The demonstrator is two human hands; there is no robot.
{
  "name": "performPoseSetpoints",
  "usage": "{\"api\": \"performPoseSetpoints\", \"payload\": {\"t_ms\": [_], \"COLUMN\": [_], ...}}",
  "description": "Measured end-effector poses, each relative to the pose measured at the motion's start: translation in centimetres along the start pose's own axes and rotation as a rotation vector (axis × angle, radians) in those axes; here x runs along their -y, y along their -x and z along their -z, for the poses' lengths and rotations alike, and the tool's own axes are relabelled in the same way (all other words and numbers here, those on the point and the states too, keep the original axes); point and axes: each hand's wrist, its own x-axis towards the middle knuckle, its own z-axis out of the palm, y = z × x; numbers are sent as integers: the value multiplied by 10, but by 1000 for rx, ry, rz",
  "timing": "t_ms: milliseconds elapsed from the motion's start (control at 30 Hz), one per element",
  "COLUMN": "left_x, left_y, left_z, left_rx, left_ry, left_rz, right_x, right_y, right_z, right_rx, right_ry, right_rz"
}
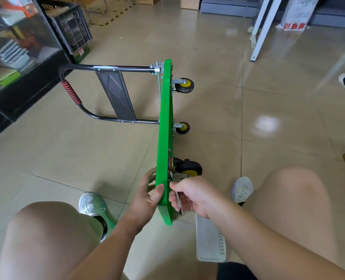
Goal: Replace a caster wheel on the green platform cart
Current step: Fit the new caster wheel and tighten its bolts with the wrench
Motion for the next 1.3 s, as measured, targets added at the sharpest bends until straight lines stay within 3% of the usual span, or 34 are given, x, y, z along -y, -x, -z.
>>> {"api": "performPoseSetpoints", "payload": {"t_ms": [133, 333, 633, 833, 1000, 1300], "left_x": [-3, -8, -13, -12, -11, -7], "left_y": [1, 4, 8, 8, 8, 3], "left_z": [-2, -6, -11, -11, -11, -4], "left_rx": [-11, -23, -30, -16, 0, 45], "left_ry": [10, 43, 78, 70, 37, -27], "left_rz": [-7, -14, -16, -20, -39, -52], "right_x": [-39, -67, -63, -65, -67, -49], "right_y": [1, -20, -42, -42, -35, -24], "right_z": [14, 12, 7, 2, 0, 3], "right_rx": [-69, -141, -93, -163, -228, -139], "right_ry": [210, 374, 463, 434, 404, 226], "right_rz": [23, 253, 375, 403, 384, 184]}}
